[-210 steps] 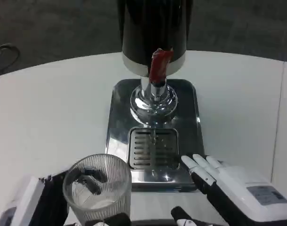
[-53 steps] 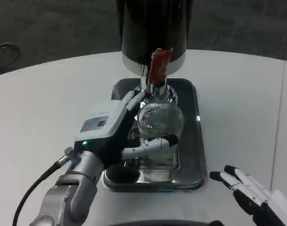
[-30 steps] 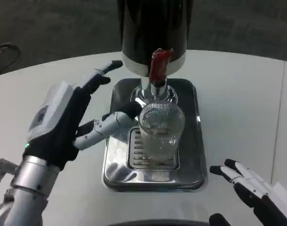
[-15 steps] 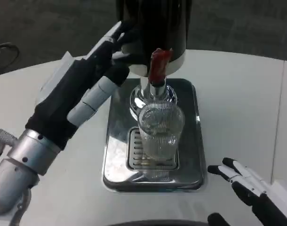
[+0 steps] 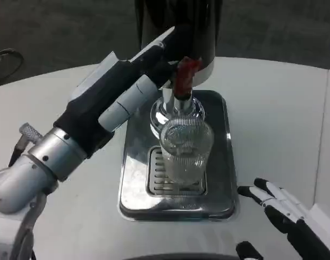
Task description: Grasp the cup under the faucet to collect the drink, then remove the cup.
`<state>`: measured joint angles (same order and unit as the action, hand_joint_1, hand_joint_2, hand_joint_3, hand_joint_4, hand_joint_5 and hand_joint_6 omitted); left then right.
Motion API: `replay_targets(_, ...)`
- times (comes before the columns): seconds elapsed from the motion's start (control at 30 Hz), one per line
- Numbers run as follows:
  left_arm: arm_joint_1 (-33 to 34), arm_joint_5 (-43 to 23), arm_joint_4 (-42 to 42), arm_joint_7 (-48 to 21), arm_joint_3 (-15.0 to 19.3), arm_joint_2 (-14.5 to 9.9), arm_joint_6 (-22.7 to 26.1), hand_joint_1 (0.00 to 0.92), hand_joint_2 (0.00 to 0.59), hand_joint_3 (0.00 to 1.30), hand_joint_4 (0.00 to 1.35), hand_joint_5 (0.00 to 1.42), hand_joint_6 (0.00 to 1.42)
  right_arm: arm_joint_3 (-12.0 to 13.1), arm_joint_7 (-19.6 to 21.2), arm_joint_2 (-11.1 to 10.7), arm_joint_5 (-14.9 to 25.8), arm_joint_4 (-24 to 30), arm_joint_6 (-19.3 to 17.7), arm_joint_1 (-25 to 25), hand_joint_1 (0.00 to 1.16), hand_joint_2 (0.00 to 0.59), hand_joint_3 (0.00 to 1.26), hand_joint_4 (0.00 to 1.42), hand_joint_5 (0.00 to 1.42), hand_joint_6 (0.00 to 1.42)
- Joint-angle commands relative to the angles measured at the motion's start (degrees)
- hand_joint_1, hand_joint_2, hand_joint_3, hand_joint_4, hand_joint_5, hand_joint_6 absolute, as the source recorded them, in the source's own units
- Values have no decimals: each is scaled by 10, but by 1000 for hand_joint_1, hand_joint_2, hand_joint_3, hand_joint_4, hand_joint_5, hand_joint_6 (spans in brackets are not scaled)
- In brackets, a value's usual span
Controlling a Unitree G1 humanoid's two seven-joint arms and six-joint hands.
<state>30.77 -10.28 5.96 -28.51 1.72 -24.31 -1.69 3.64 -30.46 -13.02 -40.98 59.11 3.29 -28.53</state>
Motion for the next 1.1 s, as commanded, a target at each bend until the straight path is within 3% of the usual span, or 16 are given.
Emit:
replay_targets(0.03,20,-7,-14,-11,-4,4,14,0,68,62,11,178,121,-8,-3,0,-4,8,15,10,275,461,105,0,10,96)
replay_targets(0.33,54,-10,-47,-23,-6,10,25,0,68,81,19,177,121,-18,-1,-6,-8,6,22,15,276,461,105,0,3,96)
replay_targets(0.77,132,-36,-139,-127,-15,-5,90,0,70,94,25,181,127,-24,4,-6,-9,3,27,17,276,461,96,0,0,91)
replay_targets(1.1,149,-2,-165,-135,-21,-17,64,0,57,64,0,136,92,-29,1,-7,-7,0,38,29,276,461,95,0,0,81)
